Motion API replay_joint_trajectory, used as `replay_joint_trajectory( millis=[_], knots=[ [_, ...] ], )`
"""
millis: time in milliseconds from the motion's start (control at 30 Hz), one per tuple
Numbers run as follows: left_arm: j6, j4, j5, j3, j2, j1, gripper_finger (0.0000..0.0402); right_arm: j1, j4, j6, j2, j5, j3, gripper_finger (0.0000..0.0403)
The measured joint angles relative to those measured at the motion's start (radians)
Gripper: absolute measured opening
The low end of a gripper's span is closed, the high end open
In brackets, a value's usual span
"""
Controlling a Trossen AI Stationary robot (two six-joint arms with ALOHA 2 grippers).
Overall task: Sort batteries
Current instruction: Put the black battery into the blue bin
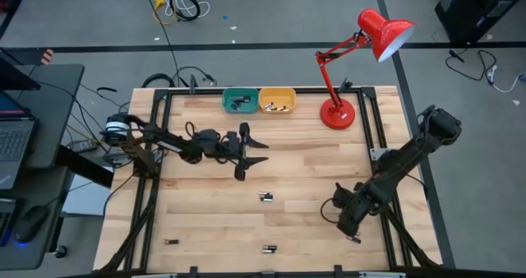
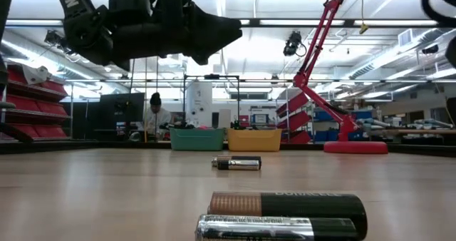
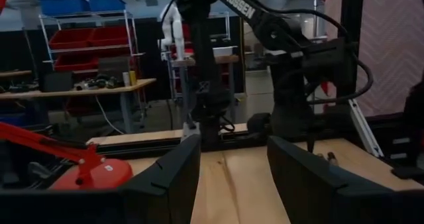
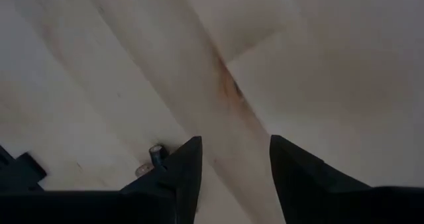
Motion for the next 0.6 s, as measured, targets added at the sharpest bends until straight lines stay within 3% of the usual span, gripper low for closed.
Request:
replay_joint_trajectory(
  millis=[300,600],
  knots=[
    [0.022,0.002,-0.036,0.000,0.000,-0.013,0.0192,0.117,0.019,0.208,0.000,-0.005,0.000,0.0153],
    [0.046,-0.008,-0.045,0.000,0.000,-0.013,0.0192,0.179,0.087,0.215,0.012,0.064,0.000,0.0137]
  ],
)
